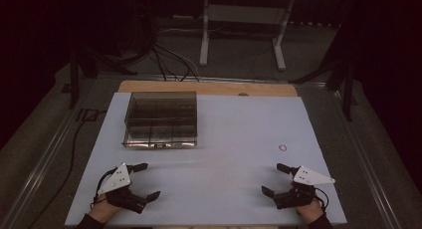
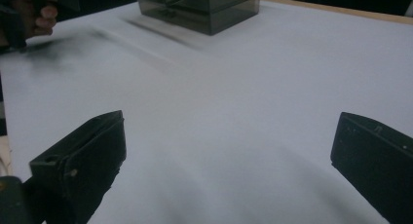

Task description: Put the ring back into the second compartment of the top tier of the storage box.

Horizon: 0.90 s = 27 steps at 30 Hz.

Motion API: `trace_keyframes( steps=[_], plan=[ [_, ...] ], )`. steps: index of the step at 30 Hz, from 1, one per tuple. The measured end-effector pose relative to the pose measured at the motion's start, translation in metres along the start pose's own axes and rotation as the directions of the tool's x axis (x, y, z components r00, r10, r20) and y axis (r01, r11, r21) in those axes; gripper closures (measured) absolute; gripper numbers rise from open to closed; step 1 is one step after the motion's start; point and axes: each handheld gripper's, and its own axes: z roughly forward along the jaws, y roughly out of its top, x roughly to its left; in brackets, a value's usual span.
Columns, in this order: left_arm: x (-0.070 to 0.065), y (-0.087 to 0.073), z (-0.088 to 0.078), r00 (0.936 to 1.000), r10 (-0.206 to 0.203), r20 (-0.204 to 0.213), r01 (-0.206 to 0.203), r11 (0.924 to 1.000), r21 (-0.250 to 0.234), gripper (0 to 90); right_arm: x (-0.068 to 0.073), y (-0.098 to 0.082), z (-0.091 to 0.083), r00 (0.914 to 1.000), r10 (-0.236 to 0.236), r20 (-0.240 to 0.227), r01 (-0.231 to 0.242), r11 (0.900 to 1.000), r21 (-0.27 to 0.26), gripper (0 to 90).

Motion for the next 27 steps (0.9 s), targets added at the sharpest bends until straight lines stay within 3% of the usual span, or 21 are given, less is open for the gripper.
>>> trace_keyframes(
  steps=[8, 12, 27],
  plan=[
    [-0.001, -0.001, -0.002, 1.0000, -0.004, 0.007, 0.004, 1.0000, -0.009, 0.8, 0.004, 0.000, 0.005, 0.9982, -0.004, -0.059, 0.007, 0.999, 0.047, 0.0],
    [0.000, -0.001, -0.002, 0.9994, -0.023, 0.027, 0.024, 0.9995, -0.019, 0.7, 0.007, 0.002, 0.006, 0.9971, -0.011, -0.075, 0.015, 0.999, 0.050, 0.0],
    [-0.002, -0.002, -0.001, 0.9981, -0.020, 0.059, 0.021, 0.9997, -0.010, 0.7, 0.013, 0.011, 0.004, 0.9917, -0.023, -0.126, 0.030, 0.998, 0.052, 0.0]
  ],
)
